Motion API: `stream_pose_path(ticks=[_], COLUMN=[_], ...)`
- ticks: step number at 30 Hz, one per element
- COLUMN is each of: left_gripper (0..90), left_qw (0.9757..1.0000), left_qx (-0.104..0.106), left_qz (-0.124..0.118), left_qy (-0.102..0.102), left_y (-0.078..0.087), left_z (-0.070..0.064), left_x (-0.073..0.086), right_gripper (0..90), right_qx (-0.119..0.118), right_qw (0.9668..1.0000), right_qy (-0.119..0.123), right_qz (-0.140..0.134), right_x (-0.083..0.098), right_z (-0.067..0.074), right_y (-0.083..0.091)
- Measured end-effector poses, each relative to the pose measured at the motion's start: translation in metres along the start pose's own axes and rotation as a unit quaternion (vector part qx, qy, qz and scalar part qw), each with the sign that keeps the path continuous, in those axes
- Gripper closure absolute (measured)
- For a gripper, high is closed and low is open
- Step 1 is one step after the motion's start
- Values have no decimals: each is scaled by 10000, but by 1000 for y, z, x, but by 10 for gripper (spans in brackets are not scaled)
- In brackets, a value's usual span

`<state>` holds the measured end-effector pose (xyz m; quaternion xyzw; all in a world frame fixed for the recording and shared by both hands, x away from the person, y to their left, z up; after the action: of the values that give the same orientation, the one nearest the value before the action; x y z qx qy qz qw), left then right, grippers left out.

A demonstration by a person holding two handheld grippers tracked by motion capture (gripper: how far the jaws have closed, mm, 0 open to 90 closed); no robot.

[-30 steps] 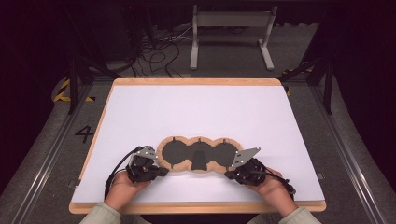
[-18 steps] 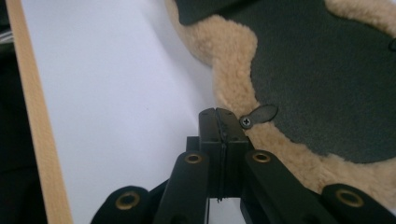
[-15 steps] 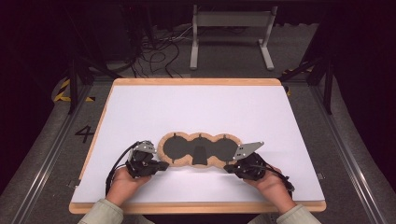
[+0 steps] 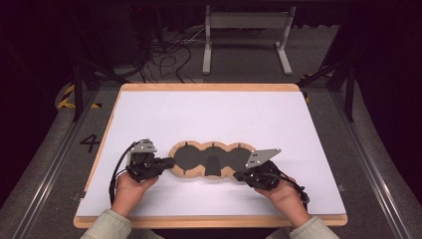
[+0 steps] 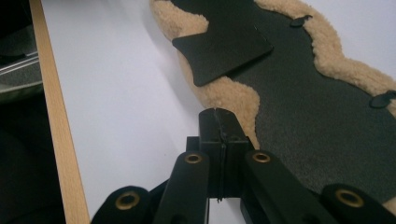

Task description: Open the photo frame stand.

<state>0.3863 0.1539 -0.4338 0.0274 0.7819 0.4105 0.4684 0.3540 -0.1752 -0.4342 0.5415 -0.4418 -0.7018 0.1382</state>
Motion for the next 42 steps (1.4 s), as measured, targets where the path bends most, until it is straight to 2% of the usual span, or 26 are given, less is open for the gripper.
stream_pose_path(ticks=[6,10,11,14,20,25,31,37,42], left_gripper=[795,784,776,745,700,661,627,614,613], left_qw=[9991,9984,9984,9981,9973,9968,9965,9965,9965], left_qx=[-210,-290,-286,-476,-584,-582,-625,-629,-610], left_qz=[-294,-403,-402,-339,-362,-386,-381,-388,-412], left_qy=[211,260,282,213,246,393,401,392,402], left_y=[-1,-4,-5,-10,-14,-15,-16,-15,-13], left_z=[10,12,12,13,14,17,17,18,18], left_x=[-12,-16,-17,-18,-16,-12,-10,-8,-7], right_gripper=[900,900,900,900,900,900,900,900,900], right_qx=[-66,-109,-130,-200,-324,-378,-438,-437,-396], right_qw=[10000,9999,9999,9998,9992,9986,9977,9980,9987], right_qy=[-10,-1,-11,-50,-143,-194,-306,-308,-298], right_qz=[-31,-28,-14,13,186,303,417,335,156], right_x=[-6,-10,-11,-15,-15,-13,-11,-14,-18], right_z=[2,2,2,2,4,4,3,2,2], right_y=[-7,-11,-12,-17,-27,-33,-42,-42,-37])
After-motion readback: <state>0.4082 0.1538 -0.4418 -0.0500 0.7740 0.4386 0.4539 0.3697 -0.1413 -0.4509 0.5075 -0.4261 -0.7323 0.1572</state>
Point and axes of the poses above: each handheld gripper's, and its own axes: y roughly backward along the jaws, x roughly out of its underside, z roughly to its left, the point moved 3 cm from there along -y, roughly forward along the jaws, and after that the axes turned 5 degrees about z, right-handed, at the moved point
